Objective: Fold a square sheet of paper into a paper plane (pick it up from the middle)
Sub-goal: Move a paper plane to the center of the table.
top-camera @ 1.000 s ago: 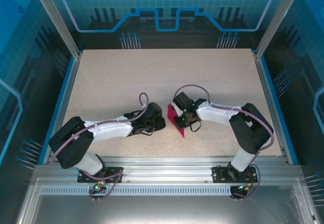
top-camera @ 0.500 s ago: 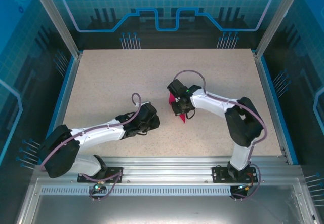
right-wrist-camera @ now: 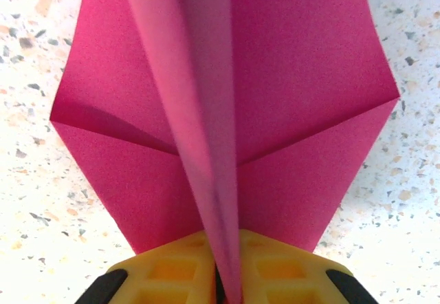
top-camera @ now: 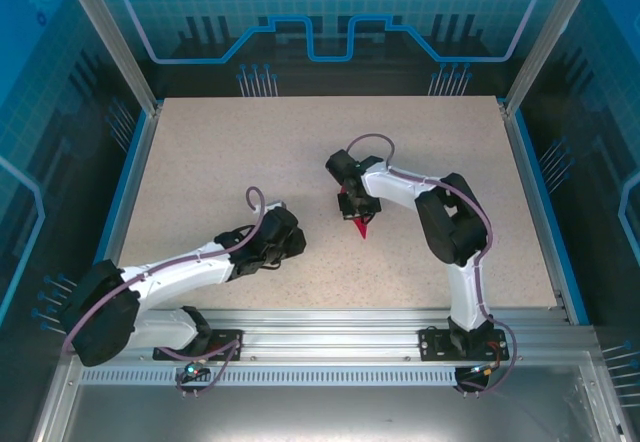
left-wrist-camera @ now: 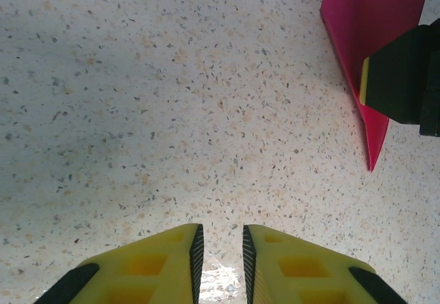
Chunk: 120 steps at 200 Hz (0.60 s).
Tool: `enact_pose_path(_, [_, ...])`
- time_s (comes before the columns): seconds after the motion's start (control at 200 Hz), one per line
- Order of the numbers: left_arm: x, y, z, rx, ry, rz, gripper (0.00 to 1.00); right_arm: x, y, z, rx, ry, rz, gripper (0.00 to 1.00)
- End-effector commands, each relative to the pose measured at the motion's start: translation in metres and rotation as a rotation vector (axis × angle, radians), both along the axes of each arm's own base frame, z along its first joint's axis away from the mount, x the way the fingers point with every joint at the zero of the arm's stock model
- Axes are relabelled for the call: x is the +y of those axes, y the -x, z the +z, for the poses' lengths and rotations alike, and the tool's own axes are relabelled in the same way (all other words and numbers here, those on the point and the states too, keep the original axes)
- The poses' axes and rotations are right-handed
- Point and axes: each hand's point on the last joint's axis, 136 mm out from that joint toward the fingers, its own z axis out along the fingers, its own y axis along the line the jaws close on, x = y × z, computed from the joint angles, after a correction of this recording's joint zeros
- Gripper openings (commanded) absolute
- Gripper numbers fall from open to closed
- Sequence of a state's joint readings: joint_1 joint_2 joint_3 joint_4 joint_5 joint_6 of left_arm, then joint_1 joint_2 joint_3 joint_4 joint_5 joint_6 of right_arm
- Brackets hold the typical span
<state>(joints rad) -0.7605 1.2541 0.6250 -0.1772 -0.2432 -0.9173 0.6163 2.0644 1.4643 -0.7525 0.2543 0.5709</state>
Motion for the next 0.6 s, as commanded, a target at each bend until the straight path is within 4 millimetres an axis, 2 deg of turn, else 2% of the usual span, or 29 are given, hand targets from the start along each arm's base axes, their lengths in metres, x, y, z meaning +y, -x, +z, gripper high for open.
enact_pose_path(0.0, [0.009, 0.001, -0.002, -0.002, -0.014, 0.022, 0.26, -0.004, 0.005, -0.009, 0.04, 0.023, -0.032, 0.13])
enact_pose_path(0.095, [0.008, 0.001, -0.002, -0.001, -0.009, 0.022, 0.26, -0.008, 0.002, 0.0, 0.019, 0.032, -0.032, 0.11])
enact_pose_path(0.205, [0.008, 0.0, -0.001, -0.001, -0.011, 0.02, 0.26, -0.01, -0.005, 0.02, -0.019, 0.022, -0.032, 0.1])
enact_pose_path(0.345, [0.017, 0.0, 0.004, -0.021, -0.027, 0.055, 0.27, 0.005, -0.013, 0.044, -0.057, -0.06, 0.006, 0.1])
enact_pose_path(0.41, [0.022, -0.001, 0.007, -0.033, -0.026, 0.068, 0.29, 0.004, -0.019, 0.044, -0.061, -0.049, -0.012, 0.1])
enact_pose_path(0.595, [0.028, 0.002, 0.011, -0.037, -0.028, 0.076, 0.29, 0.001, -0.028, 0.024, -0.02, -0.037, -0.075, 0.11])
